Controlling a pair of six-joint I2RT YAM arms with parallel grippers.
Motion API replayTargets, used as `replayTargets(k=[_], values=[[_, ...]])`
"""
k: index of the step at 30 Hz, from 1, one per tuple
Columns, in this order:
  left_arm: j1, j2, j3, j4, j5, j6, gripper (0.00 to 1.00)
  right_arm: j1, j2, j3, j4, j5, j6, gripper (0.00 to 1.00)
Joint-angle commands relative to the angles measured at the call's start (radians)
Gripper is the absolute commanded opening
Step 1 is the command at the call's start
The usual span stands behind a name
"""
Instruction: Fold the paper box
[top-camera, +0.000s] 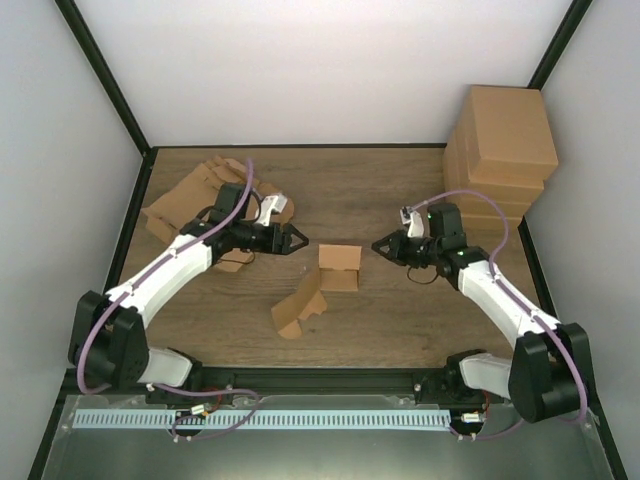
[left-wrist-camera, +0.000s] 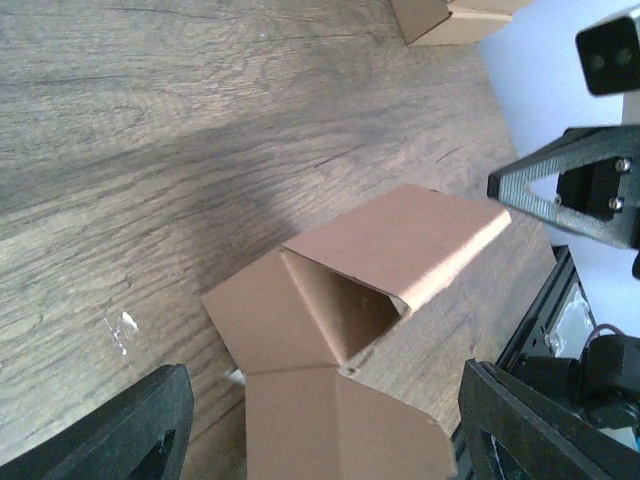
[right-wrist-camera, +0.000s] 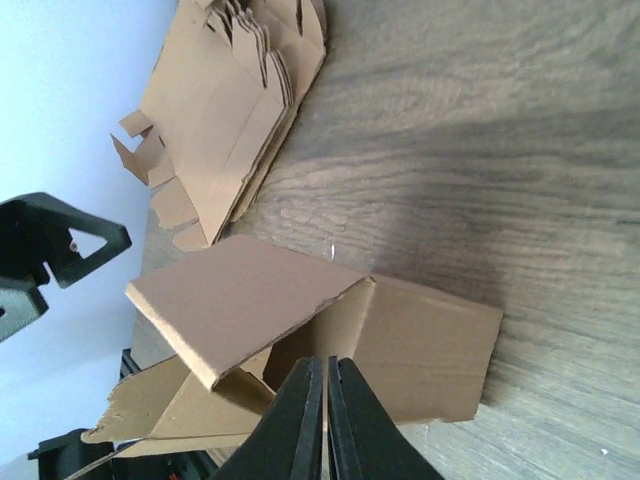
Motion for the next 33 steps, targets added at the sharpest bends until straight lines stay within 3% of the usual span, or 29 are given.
replayTargets(k=[1,6,12,21,33], values=[[-0.022,-0.089,0.038,-0.094,-0.045,0.106,0.77,0.006,-0.037,0.103,-0.088,0.059,-0.083,0.03],[-0.084,-0.159,0.004,-0.122,-0.123,0.117,0.78,0.046,0.037,0.257,-0.113,0.046,-0.139,0.05],[-0.219,-0.175,0.001,-0.187,-0.324,0.131,0.79,0.219,0.184,0.406,-0.174,0.125,-0.174,0.05],[-0.270,-0.189,-0.027,-0.209,-0.434,0.124,0.81,0.340,0.252,0.365,-0.202,0.219,-0.205,0.04],[-0.280,-0.176,-0.016,-0.225,-0.437,0.118,0.81,0.346,0.231,0.274,-0.188,0.215,-0.221,0.04]])
